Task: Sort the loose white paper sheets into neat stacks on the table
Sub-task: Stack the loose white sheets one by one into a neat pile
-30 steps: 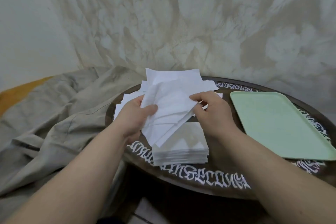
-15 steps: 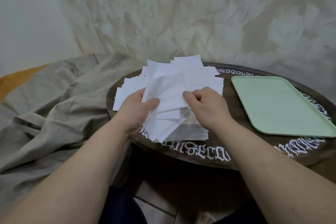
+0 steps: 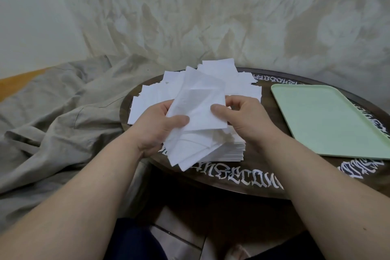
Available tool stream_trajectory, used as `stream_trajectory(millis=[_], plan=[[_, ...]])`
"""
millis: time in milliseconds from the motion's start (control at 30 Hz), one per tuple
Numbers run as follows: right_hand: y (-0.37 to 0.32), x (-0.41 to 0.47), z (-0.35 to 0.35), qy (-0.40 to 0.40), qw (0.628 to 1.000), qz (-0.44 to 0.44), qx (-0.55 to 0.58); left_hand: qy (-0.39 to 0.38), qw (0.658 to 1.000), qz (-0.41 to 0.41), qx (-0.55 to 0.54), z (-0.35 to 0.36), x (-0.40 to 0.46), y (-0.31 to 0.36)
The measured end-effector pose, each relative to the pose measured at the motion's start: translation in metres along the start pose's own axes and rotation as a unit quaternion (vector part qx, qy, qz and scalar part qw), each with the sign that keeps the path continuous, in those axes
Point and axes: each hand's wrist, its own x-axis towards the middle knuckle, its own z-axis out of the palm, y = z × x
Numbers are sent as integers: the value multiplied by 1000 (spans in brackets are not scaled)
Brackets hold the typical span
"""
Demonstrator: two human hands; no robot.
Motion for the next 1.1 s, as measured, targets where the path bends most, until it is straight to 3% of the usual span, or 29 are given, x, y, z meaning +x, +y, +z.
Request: stream_trajectory(millis=[333, 433, 600, 667, 767, 933, 1100], plan=[[-3, 0, -11, -48, 991, 28, 120, -54, 997, -27, 42, 7, -1, 7], [-3, 1, -12, -3, 994, 6, 106, -17, 999, -28, 37, 9, 0, 8], [3, 7, -11, 94, 993, -28, 72, 91, 983, -84, -134, 8, 3, 7], [3, 8, -11, 113, 991, -36, 62, 102, 977, -111, -152, 6, 4, 7], [2, 8, -11, 132, 989, -39, 58, 100, 983, -104, -113, 8, 5, 3], [8, 10, -10, 135, 987, -26, 80, 183, 975, 4, 130, 15, 9, 1], [6, 9, -19, 163, 986, -31, 21, 205, 968, 37, 137, 11, 13, -2]])
